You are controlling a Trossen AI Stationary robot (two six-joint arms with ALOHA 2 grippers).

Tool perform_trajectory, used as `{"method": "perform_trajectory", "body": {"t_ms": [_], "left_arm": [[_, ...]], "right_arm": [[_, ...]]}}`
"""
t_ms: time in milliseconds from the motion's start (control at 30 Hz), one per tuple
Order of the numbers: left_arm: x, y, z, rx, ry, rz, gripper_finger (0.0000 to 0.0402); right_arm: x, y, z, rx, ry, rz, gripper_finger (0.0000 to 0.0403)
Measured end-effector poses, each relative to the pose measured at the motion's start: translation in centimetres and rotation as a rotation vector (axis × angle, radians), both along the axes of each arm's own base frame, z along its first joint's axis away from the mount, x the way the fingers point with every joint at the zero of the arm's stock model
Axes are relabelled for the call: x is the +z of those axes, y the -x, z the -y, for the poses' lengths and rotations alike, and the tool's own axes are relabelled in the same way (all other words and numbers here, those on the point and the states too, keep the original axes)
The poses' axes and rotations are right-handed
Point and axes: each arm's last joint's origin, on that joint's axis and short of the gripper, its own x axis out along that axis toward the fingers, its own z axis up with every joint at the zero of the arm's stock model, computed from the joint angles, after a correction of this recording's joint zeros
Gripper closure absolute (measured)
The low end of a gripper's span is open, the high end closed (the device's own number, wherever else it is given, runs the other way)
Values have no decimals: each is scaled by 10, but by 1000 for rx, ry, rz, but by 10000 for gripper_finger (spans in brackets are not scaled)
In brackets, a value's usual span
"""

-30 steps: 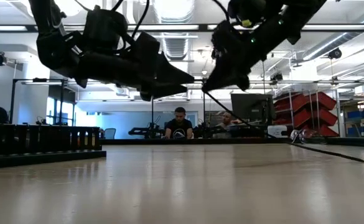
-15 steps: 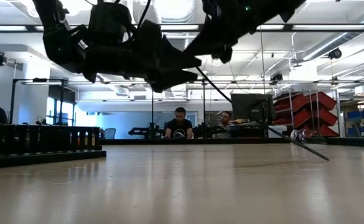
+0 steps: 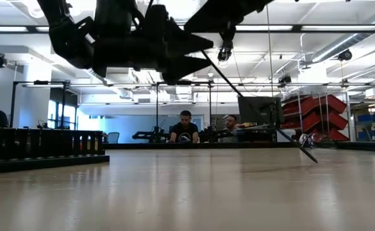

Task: Ziptie cables
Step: Wrap the cable wires with the black zip tie

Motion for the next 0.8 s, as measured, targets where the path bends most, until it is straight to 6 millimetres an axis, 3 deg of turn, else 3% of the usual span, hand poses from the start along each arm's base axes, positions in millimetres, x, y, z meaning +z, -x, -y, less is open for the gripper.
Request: {"method": "perform_trajectory", "body": {"t_ms": [333, 533, 800], "left_arm": [[21, 4, 5, -32, 24, 186, 90], [30, 6, 16, -66, 18, 294, 90], [29, 6, 18, -68, -4, 288, 90]], "right_arm": [[24, 21, 0, -12, -1, 54, 401], [30, 20, 0, -7, 1, 111, 401], [33, 19, 0, -6, -2, 147, 401]]}}
